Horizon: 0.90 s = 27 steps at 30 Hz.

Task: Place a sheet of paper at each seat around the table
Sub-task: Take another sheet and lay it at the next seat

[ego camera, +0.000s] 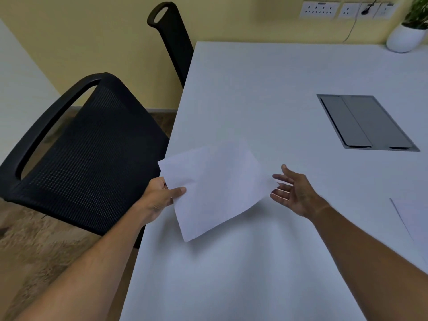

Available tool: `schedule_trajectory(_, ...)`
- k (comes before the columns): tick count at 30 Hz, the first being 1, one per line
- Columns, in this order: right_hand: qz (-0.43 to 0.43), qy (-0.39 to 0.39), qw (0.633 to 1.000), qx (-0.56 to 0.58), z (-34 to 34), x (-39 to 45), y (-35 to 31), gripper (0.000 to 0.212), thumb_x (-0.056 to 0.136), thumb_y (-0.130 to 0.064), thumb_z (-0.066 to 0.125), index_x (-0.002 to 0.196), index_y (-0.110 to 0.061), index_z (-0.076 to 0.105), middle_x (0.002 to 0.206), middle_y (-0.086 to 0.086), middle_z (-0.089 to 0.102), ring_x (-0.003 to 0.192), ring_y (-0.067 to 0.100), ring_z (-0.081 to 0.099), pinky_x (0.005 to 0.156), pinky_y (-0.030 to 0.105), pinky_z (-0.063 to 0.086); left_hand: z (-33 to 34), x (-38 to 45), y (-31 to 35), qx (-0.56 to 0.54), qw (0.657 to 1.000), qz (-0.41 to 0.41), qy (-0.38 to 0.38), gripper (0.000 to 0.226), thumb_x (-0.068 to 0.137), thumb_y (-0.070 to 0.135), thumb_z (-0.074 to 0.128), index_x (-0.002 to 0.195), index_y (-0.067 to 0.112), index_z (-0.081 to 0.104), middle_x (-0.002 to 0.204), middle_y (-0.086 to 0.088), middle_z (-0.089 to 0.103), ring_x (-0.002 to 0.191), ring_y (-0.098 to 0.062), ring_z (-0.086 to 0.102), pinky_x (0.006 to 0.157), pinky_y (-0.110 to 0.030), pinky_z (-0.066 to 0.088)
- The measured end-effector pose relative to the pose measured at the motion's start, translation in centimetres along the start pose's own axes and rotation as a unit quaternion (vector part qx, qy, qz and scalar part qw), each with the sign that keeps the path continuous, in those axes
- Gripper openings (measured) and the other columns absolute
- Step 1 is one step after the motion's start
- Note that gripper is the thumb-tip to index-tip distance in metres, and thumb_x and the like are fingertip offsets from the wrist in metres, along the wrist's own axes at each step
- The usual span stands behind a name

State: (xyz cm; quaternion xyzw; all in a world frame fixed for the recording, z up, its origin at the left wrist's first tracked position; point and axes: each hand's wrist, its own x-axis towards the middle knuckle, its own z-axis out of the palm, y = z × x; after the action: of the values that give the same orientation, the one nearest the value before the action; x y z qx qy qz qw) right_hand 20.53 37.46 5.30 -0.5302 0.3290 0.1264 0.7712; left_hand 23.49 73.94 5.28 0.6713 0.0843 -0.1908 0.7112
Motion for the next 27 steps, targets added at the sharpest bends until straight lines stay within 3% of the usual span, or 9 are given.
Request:
schedule_trajectory(4, 0.008, 0.016, 0.997, -0.070, 0.3, 0.7, 1.7, 0.034, 0.082, -0.029, 0.079, 0.106, -0.006, 0.072, 0.097, 0.011, 0.072, 0.082, 0.023, 0.070, 0.071, 0.032, 0.058, -0.1, 0.3, 0.2, 0.030, 0.999, -0.012, -0.031, 0.034, 0.081, 0.000, 0.071, 0.113, 0.010, 0.065, 0.109, -0.003, 0.074, 0.100, -0.019, 0.071, 0.074, -0.029, 0.058)
schedule_trajectory(7, 0.004, 0.029, 0.993, -0.113, 0.1, 1.2, 2.4, 0.016, 0.084, -0.014, 0.075, 0.099, -0.007, 0.073, 0.099, 0.009, 0.071, 0.081, 0.019, 0.068, 0.066, 0.029, 0.055, -0.4, 0.5, 0.4, 0.043, 0.998, -0.028, -0.040, 0.035, 0.081, 0.000, 0.072, 0.114, 0.008, 0.065, 0.109, -0.004, 0.074, 0.100, -0.020, 0.071, 0.075, -0.030, 0.057)
schedule_trajectory(10, 0.009, 0.035, 0.991, -0.126, -0.7, 1.6, 2.2, 0.013, 0.085, -0.009, 0.072, 0.097, -0.007, 0.073, 0.098, 0.010, 0.072, 0.083, 0.020, 0.068, 0.066, 0.030, 0.054, -0.6, 0.8, 0.4, 0.054, 0.998, -0.036, -0.020, 0.033, 0.080, 0.000, 0.073, 0.112, 0.008, 0.066, 0.106, -0.004, 0.075, 0.098, -0.020, 0.072, 0.073, -0.030, 0.058)
schedule_trajectory(14, 0.006, 0.045, 0.990, -0.137, -2.2, 2.1, 2.0, 0.020, 0.084, -0.008, 0.072, 0.103, -0.002, 0.072, 0.094, 0.012, 0.072, 0.085, 0.024, 0.067, 0.072, 0.033, 0.056, -0.3, 1.7, -0.5, 0.078, 0.995, -0.044, 0.048, 0.026, 0.079, 0.002, 0.075, 0.105, 0.005, 0.069, 0.099, -0.004, 0.076, 0.089, -0.019, 0.073, 0.062, -0.023, 0.057)
schedule_trajectory(16, 0.008, 0.044, 0.989, -0.139, -2.9, 2.3, 2.2, 0.022, 0.084, -0.008, 0.072, 0.104, 0.000, 0.072, 0.092, 0.014, 0.070, 0.083, 0.024, 0.064, 0.074, 0.033, 0.056, 0.0, 2.4, -1.2, 0.084, 0.990, -0.055, 0.097, 0.027, 0.079, 0.003, 0.077, 0.100, -0.008, 0.065, 0.098, -0.010, 0.076, 0.084, -0.020, 0.074, 0.061, -0.026, 0.059)
schedule_trajectory(18, 0.011, 0.039, 0.990, -0.135, -3.4, 2.5, 2.7, 0.026, 0.083, -0.008, 0.073, 0.106, 0.003, 0.071, 0.091, 0.015, 0.068, 0.080, 0.023, 0.063, 0.072, 0.033, 0.056, 0.1, 3.2, -2.0, 0.090, 0.982, -0.066, 0.150, 0.031, 0.077, 0.005, 0.079, 0.097, -0.012, 0.063, 0.097, -0.017, 0.074, 0.083, -0.025, 0.074, 0.068, -0.035, 0.062)
schedule_trajectory(21, 0.013, 0.034, 0.991, -0.128, -3.9, 3.0, 3.7, 0.031, 0.082, -0.010, 0.074, 0.108, 0.007, 0.069, 0.091, 0.015, 0.061, 0.080, 0.023, 0.059, 0.071, 0.032, 0.056, 0.6, 4.4, -2.9, 0.100, 0.968, -0.073, 0.220, 0.025, 0.071, 0.008, 0.085, 0.083, -0.003, 0.067, 0.090, -0.012, 0.075, 0.084, -0.028, 0.073, 0.078, -0.042, 0.061)
schedule_trajectory(24, 0.025, 0.034, 0.991, -0.124, -4.0, 3.7, 5.0, 0.031, 0.081, -0.009, 0.075, 0.108, 0.006, 0.069, 0.091, 0.016, 0.058, 0.082, 0.025, 0.055, 0.083, 0.038, 0.054, 1.3, 5.7, -3.0, 0.139, 0.945, -0.071, 0.286, 0.023, 0.067, 0.014, 0.088, 0.075, 0.013, 0.067, 0.090, -0.006, 0.071, 0.076, -0.021, 0.067, 0.071, -0.032, 0.058)
schedule_trajectory(27, 0.040, 0.027, 0.991, -0.127, -4.0, 4.4, 6.2, 0.025, 0.080, -0.006, 0.076, 0.102, 0.004, 0.071, 0.083, 0.013, 0.058, 0.073, 0.020, 0.055, 0.071, 0.031, 0.054, 1.6, 7.1, -3.2, 0.156, 0.937, -0.069, 0.305, 0.024, 0.068, 0.016, 0.088, 0.074, 0.016, 0.065, 0.091, -0.002, 0.067, 0.072, -0.011, 0.060, 0.058, -0.019, 0.045)
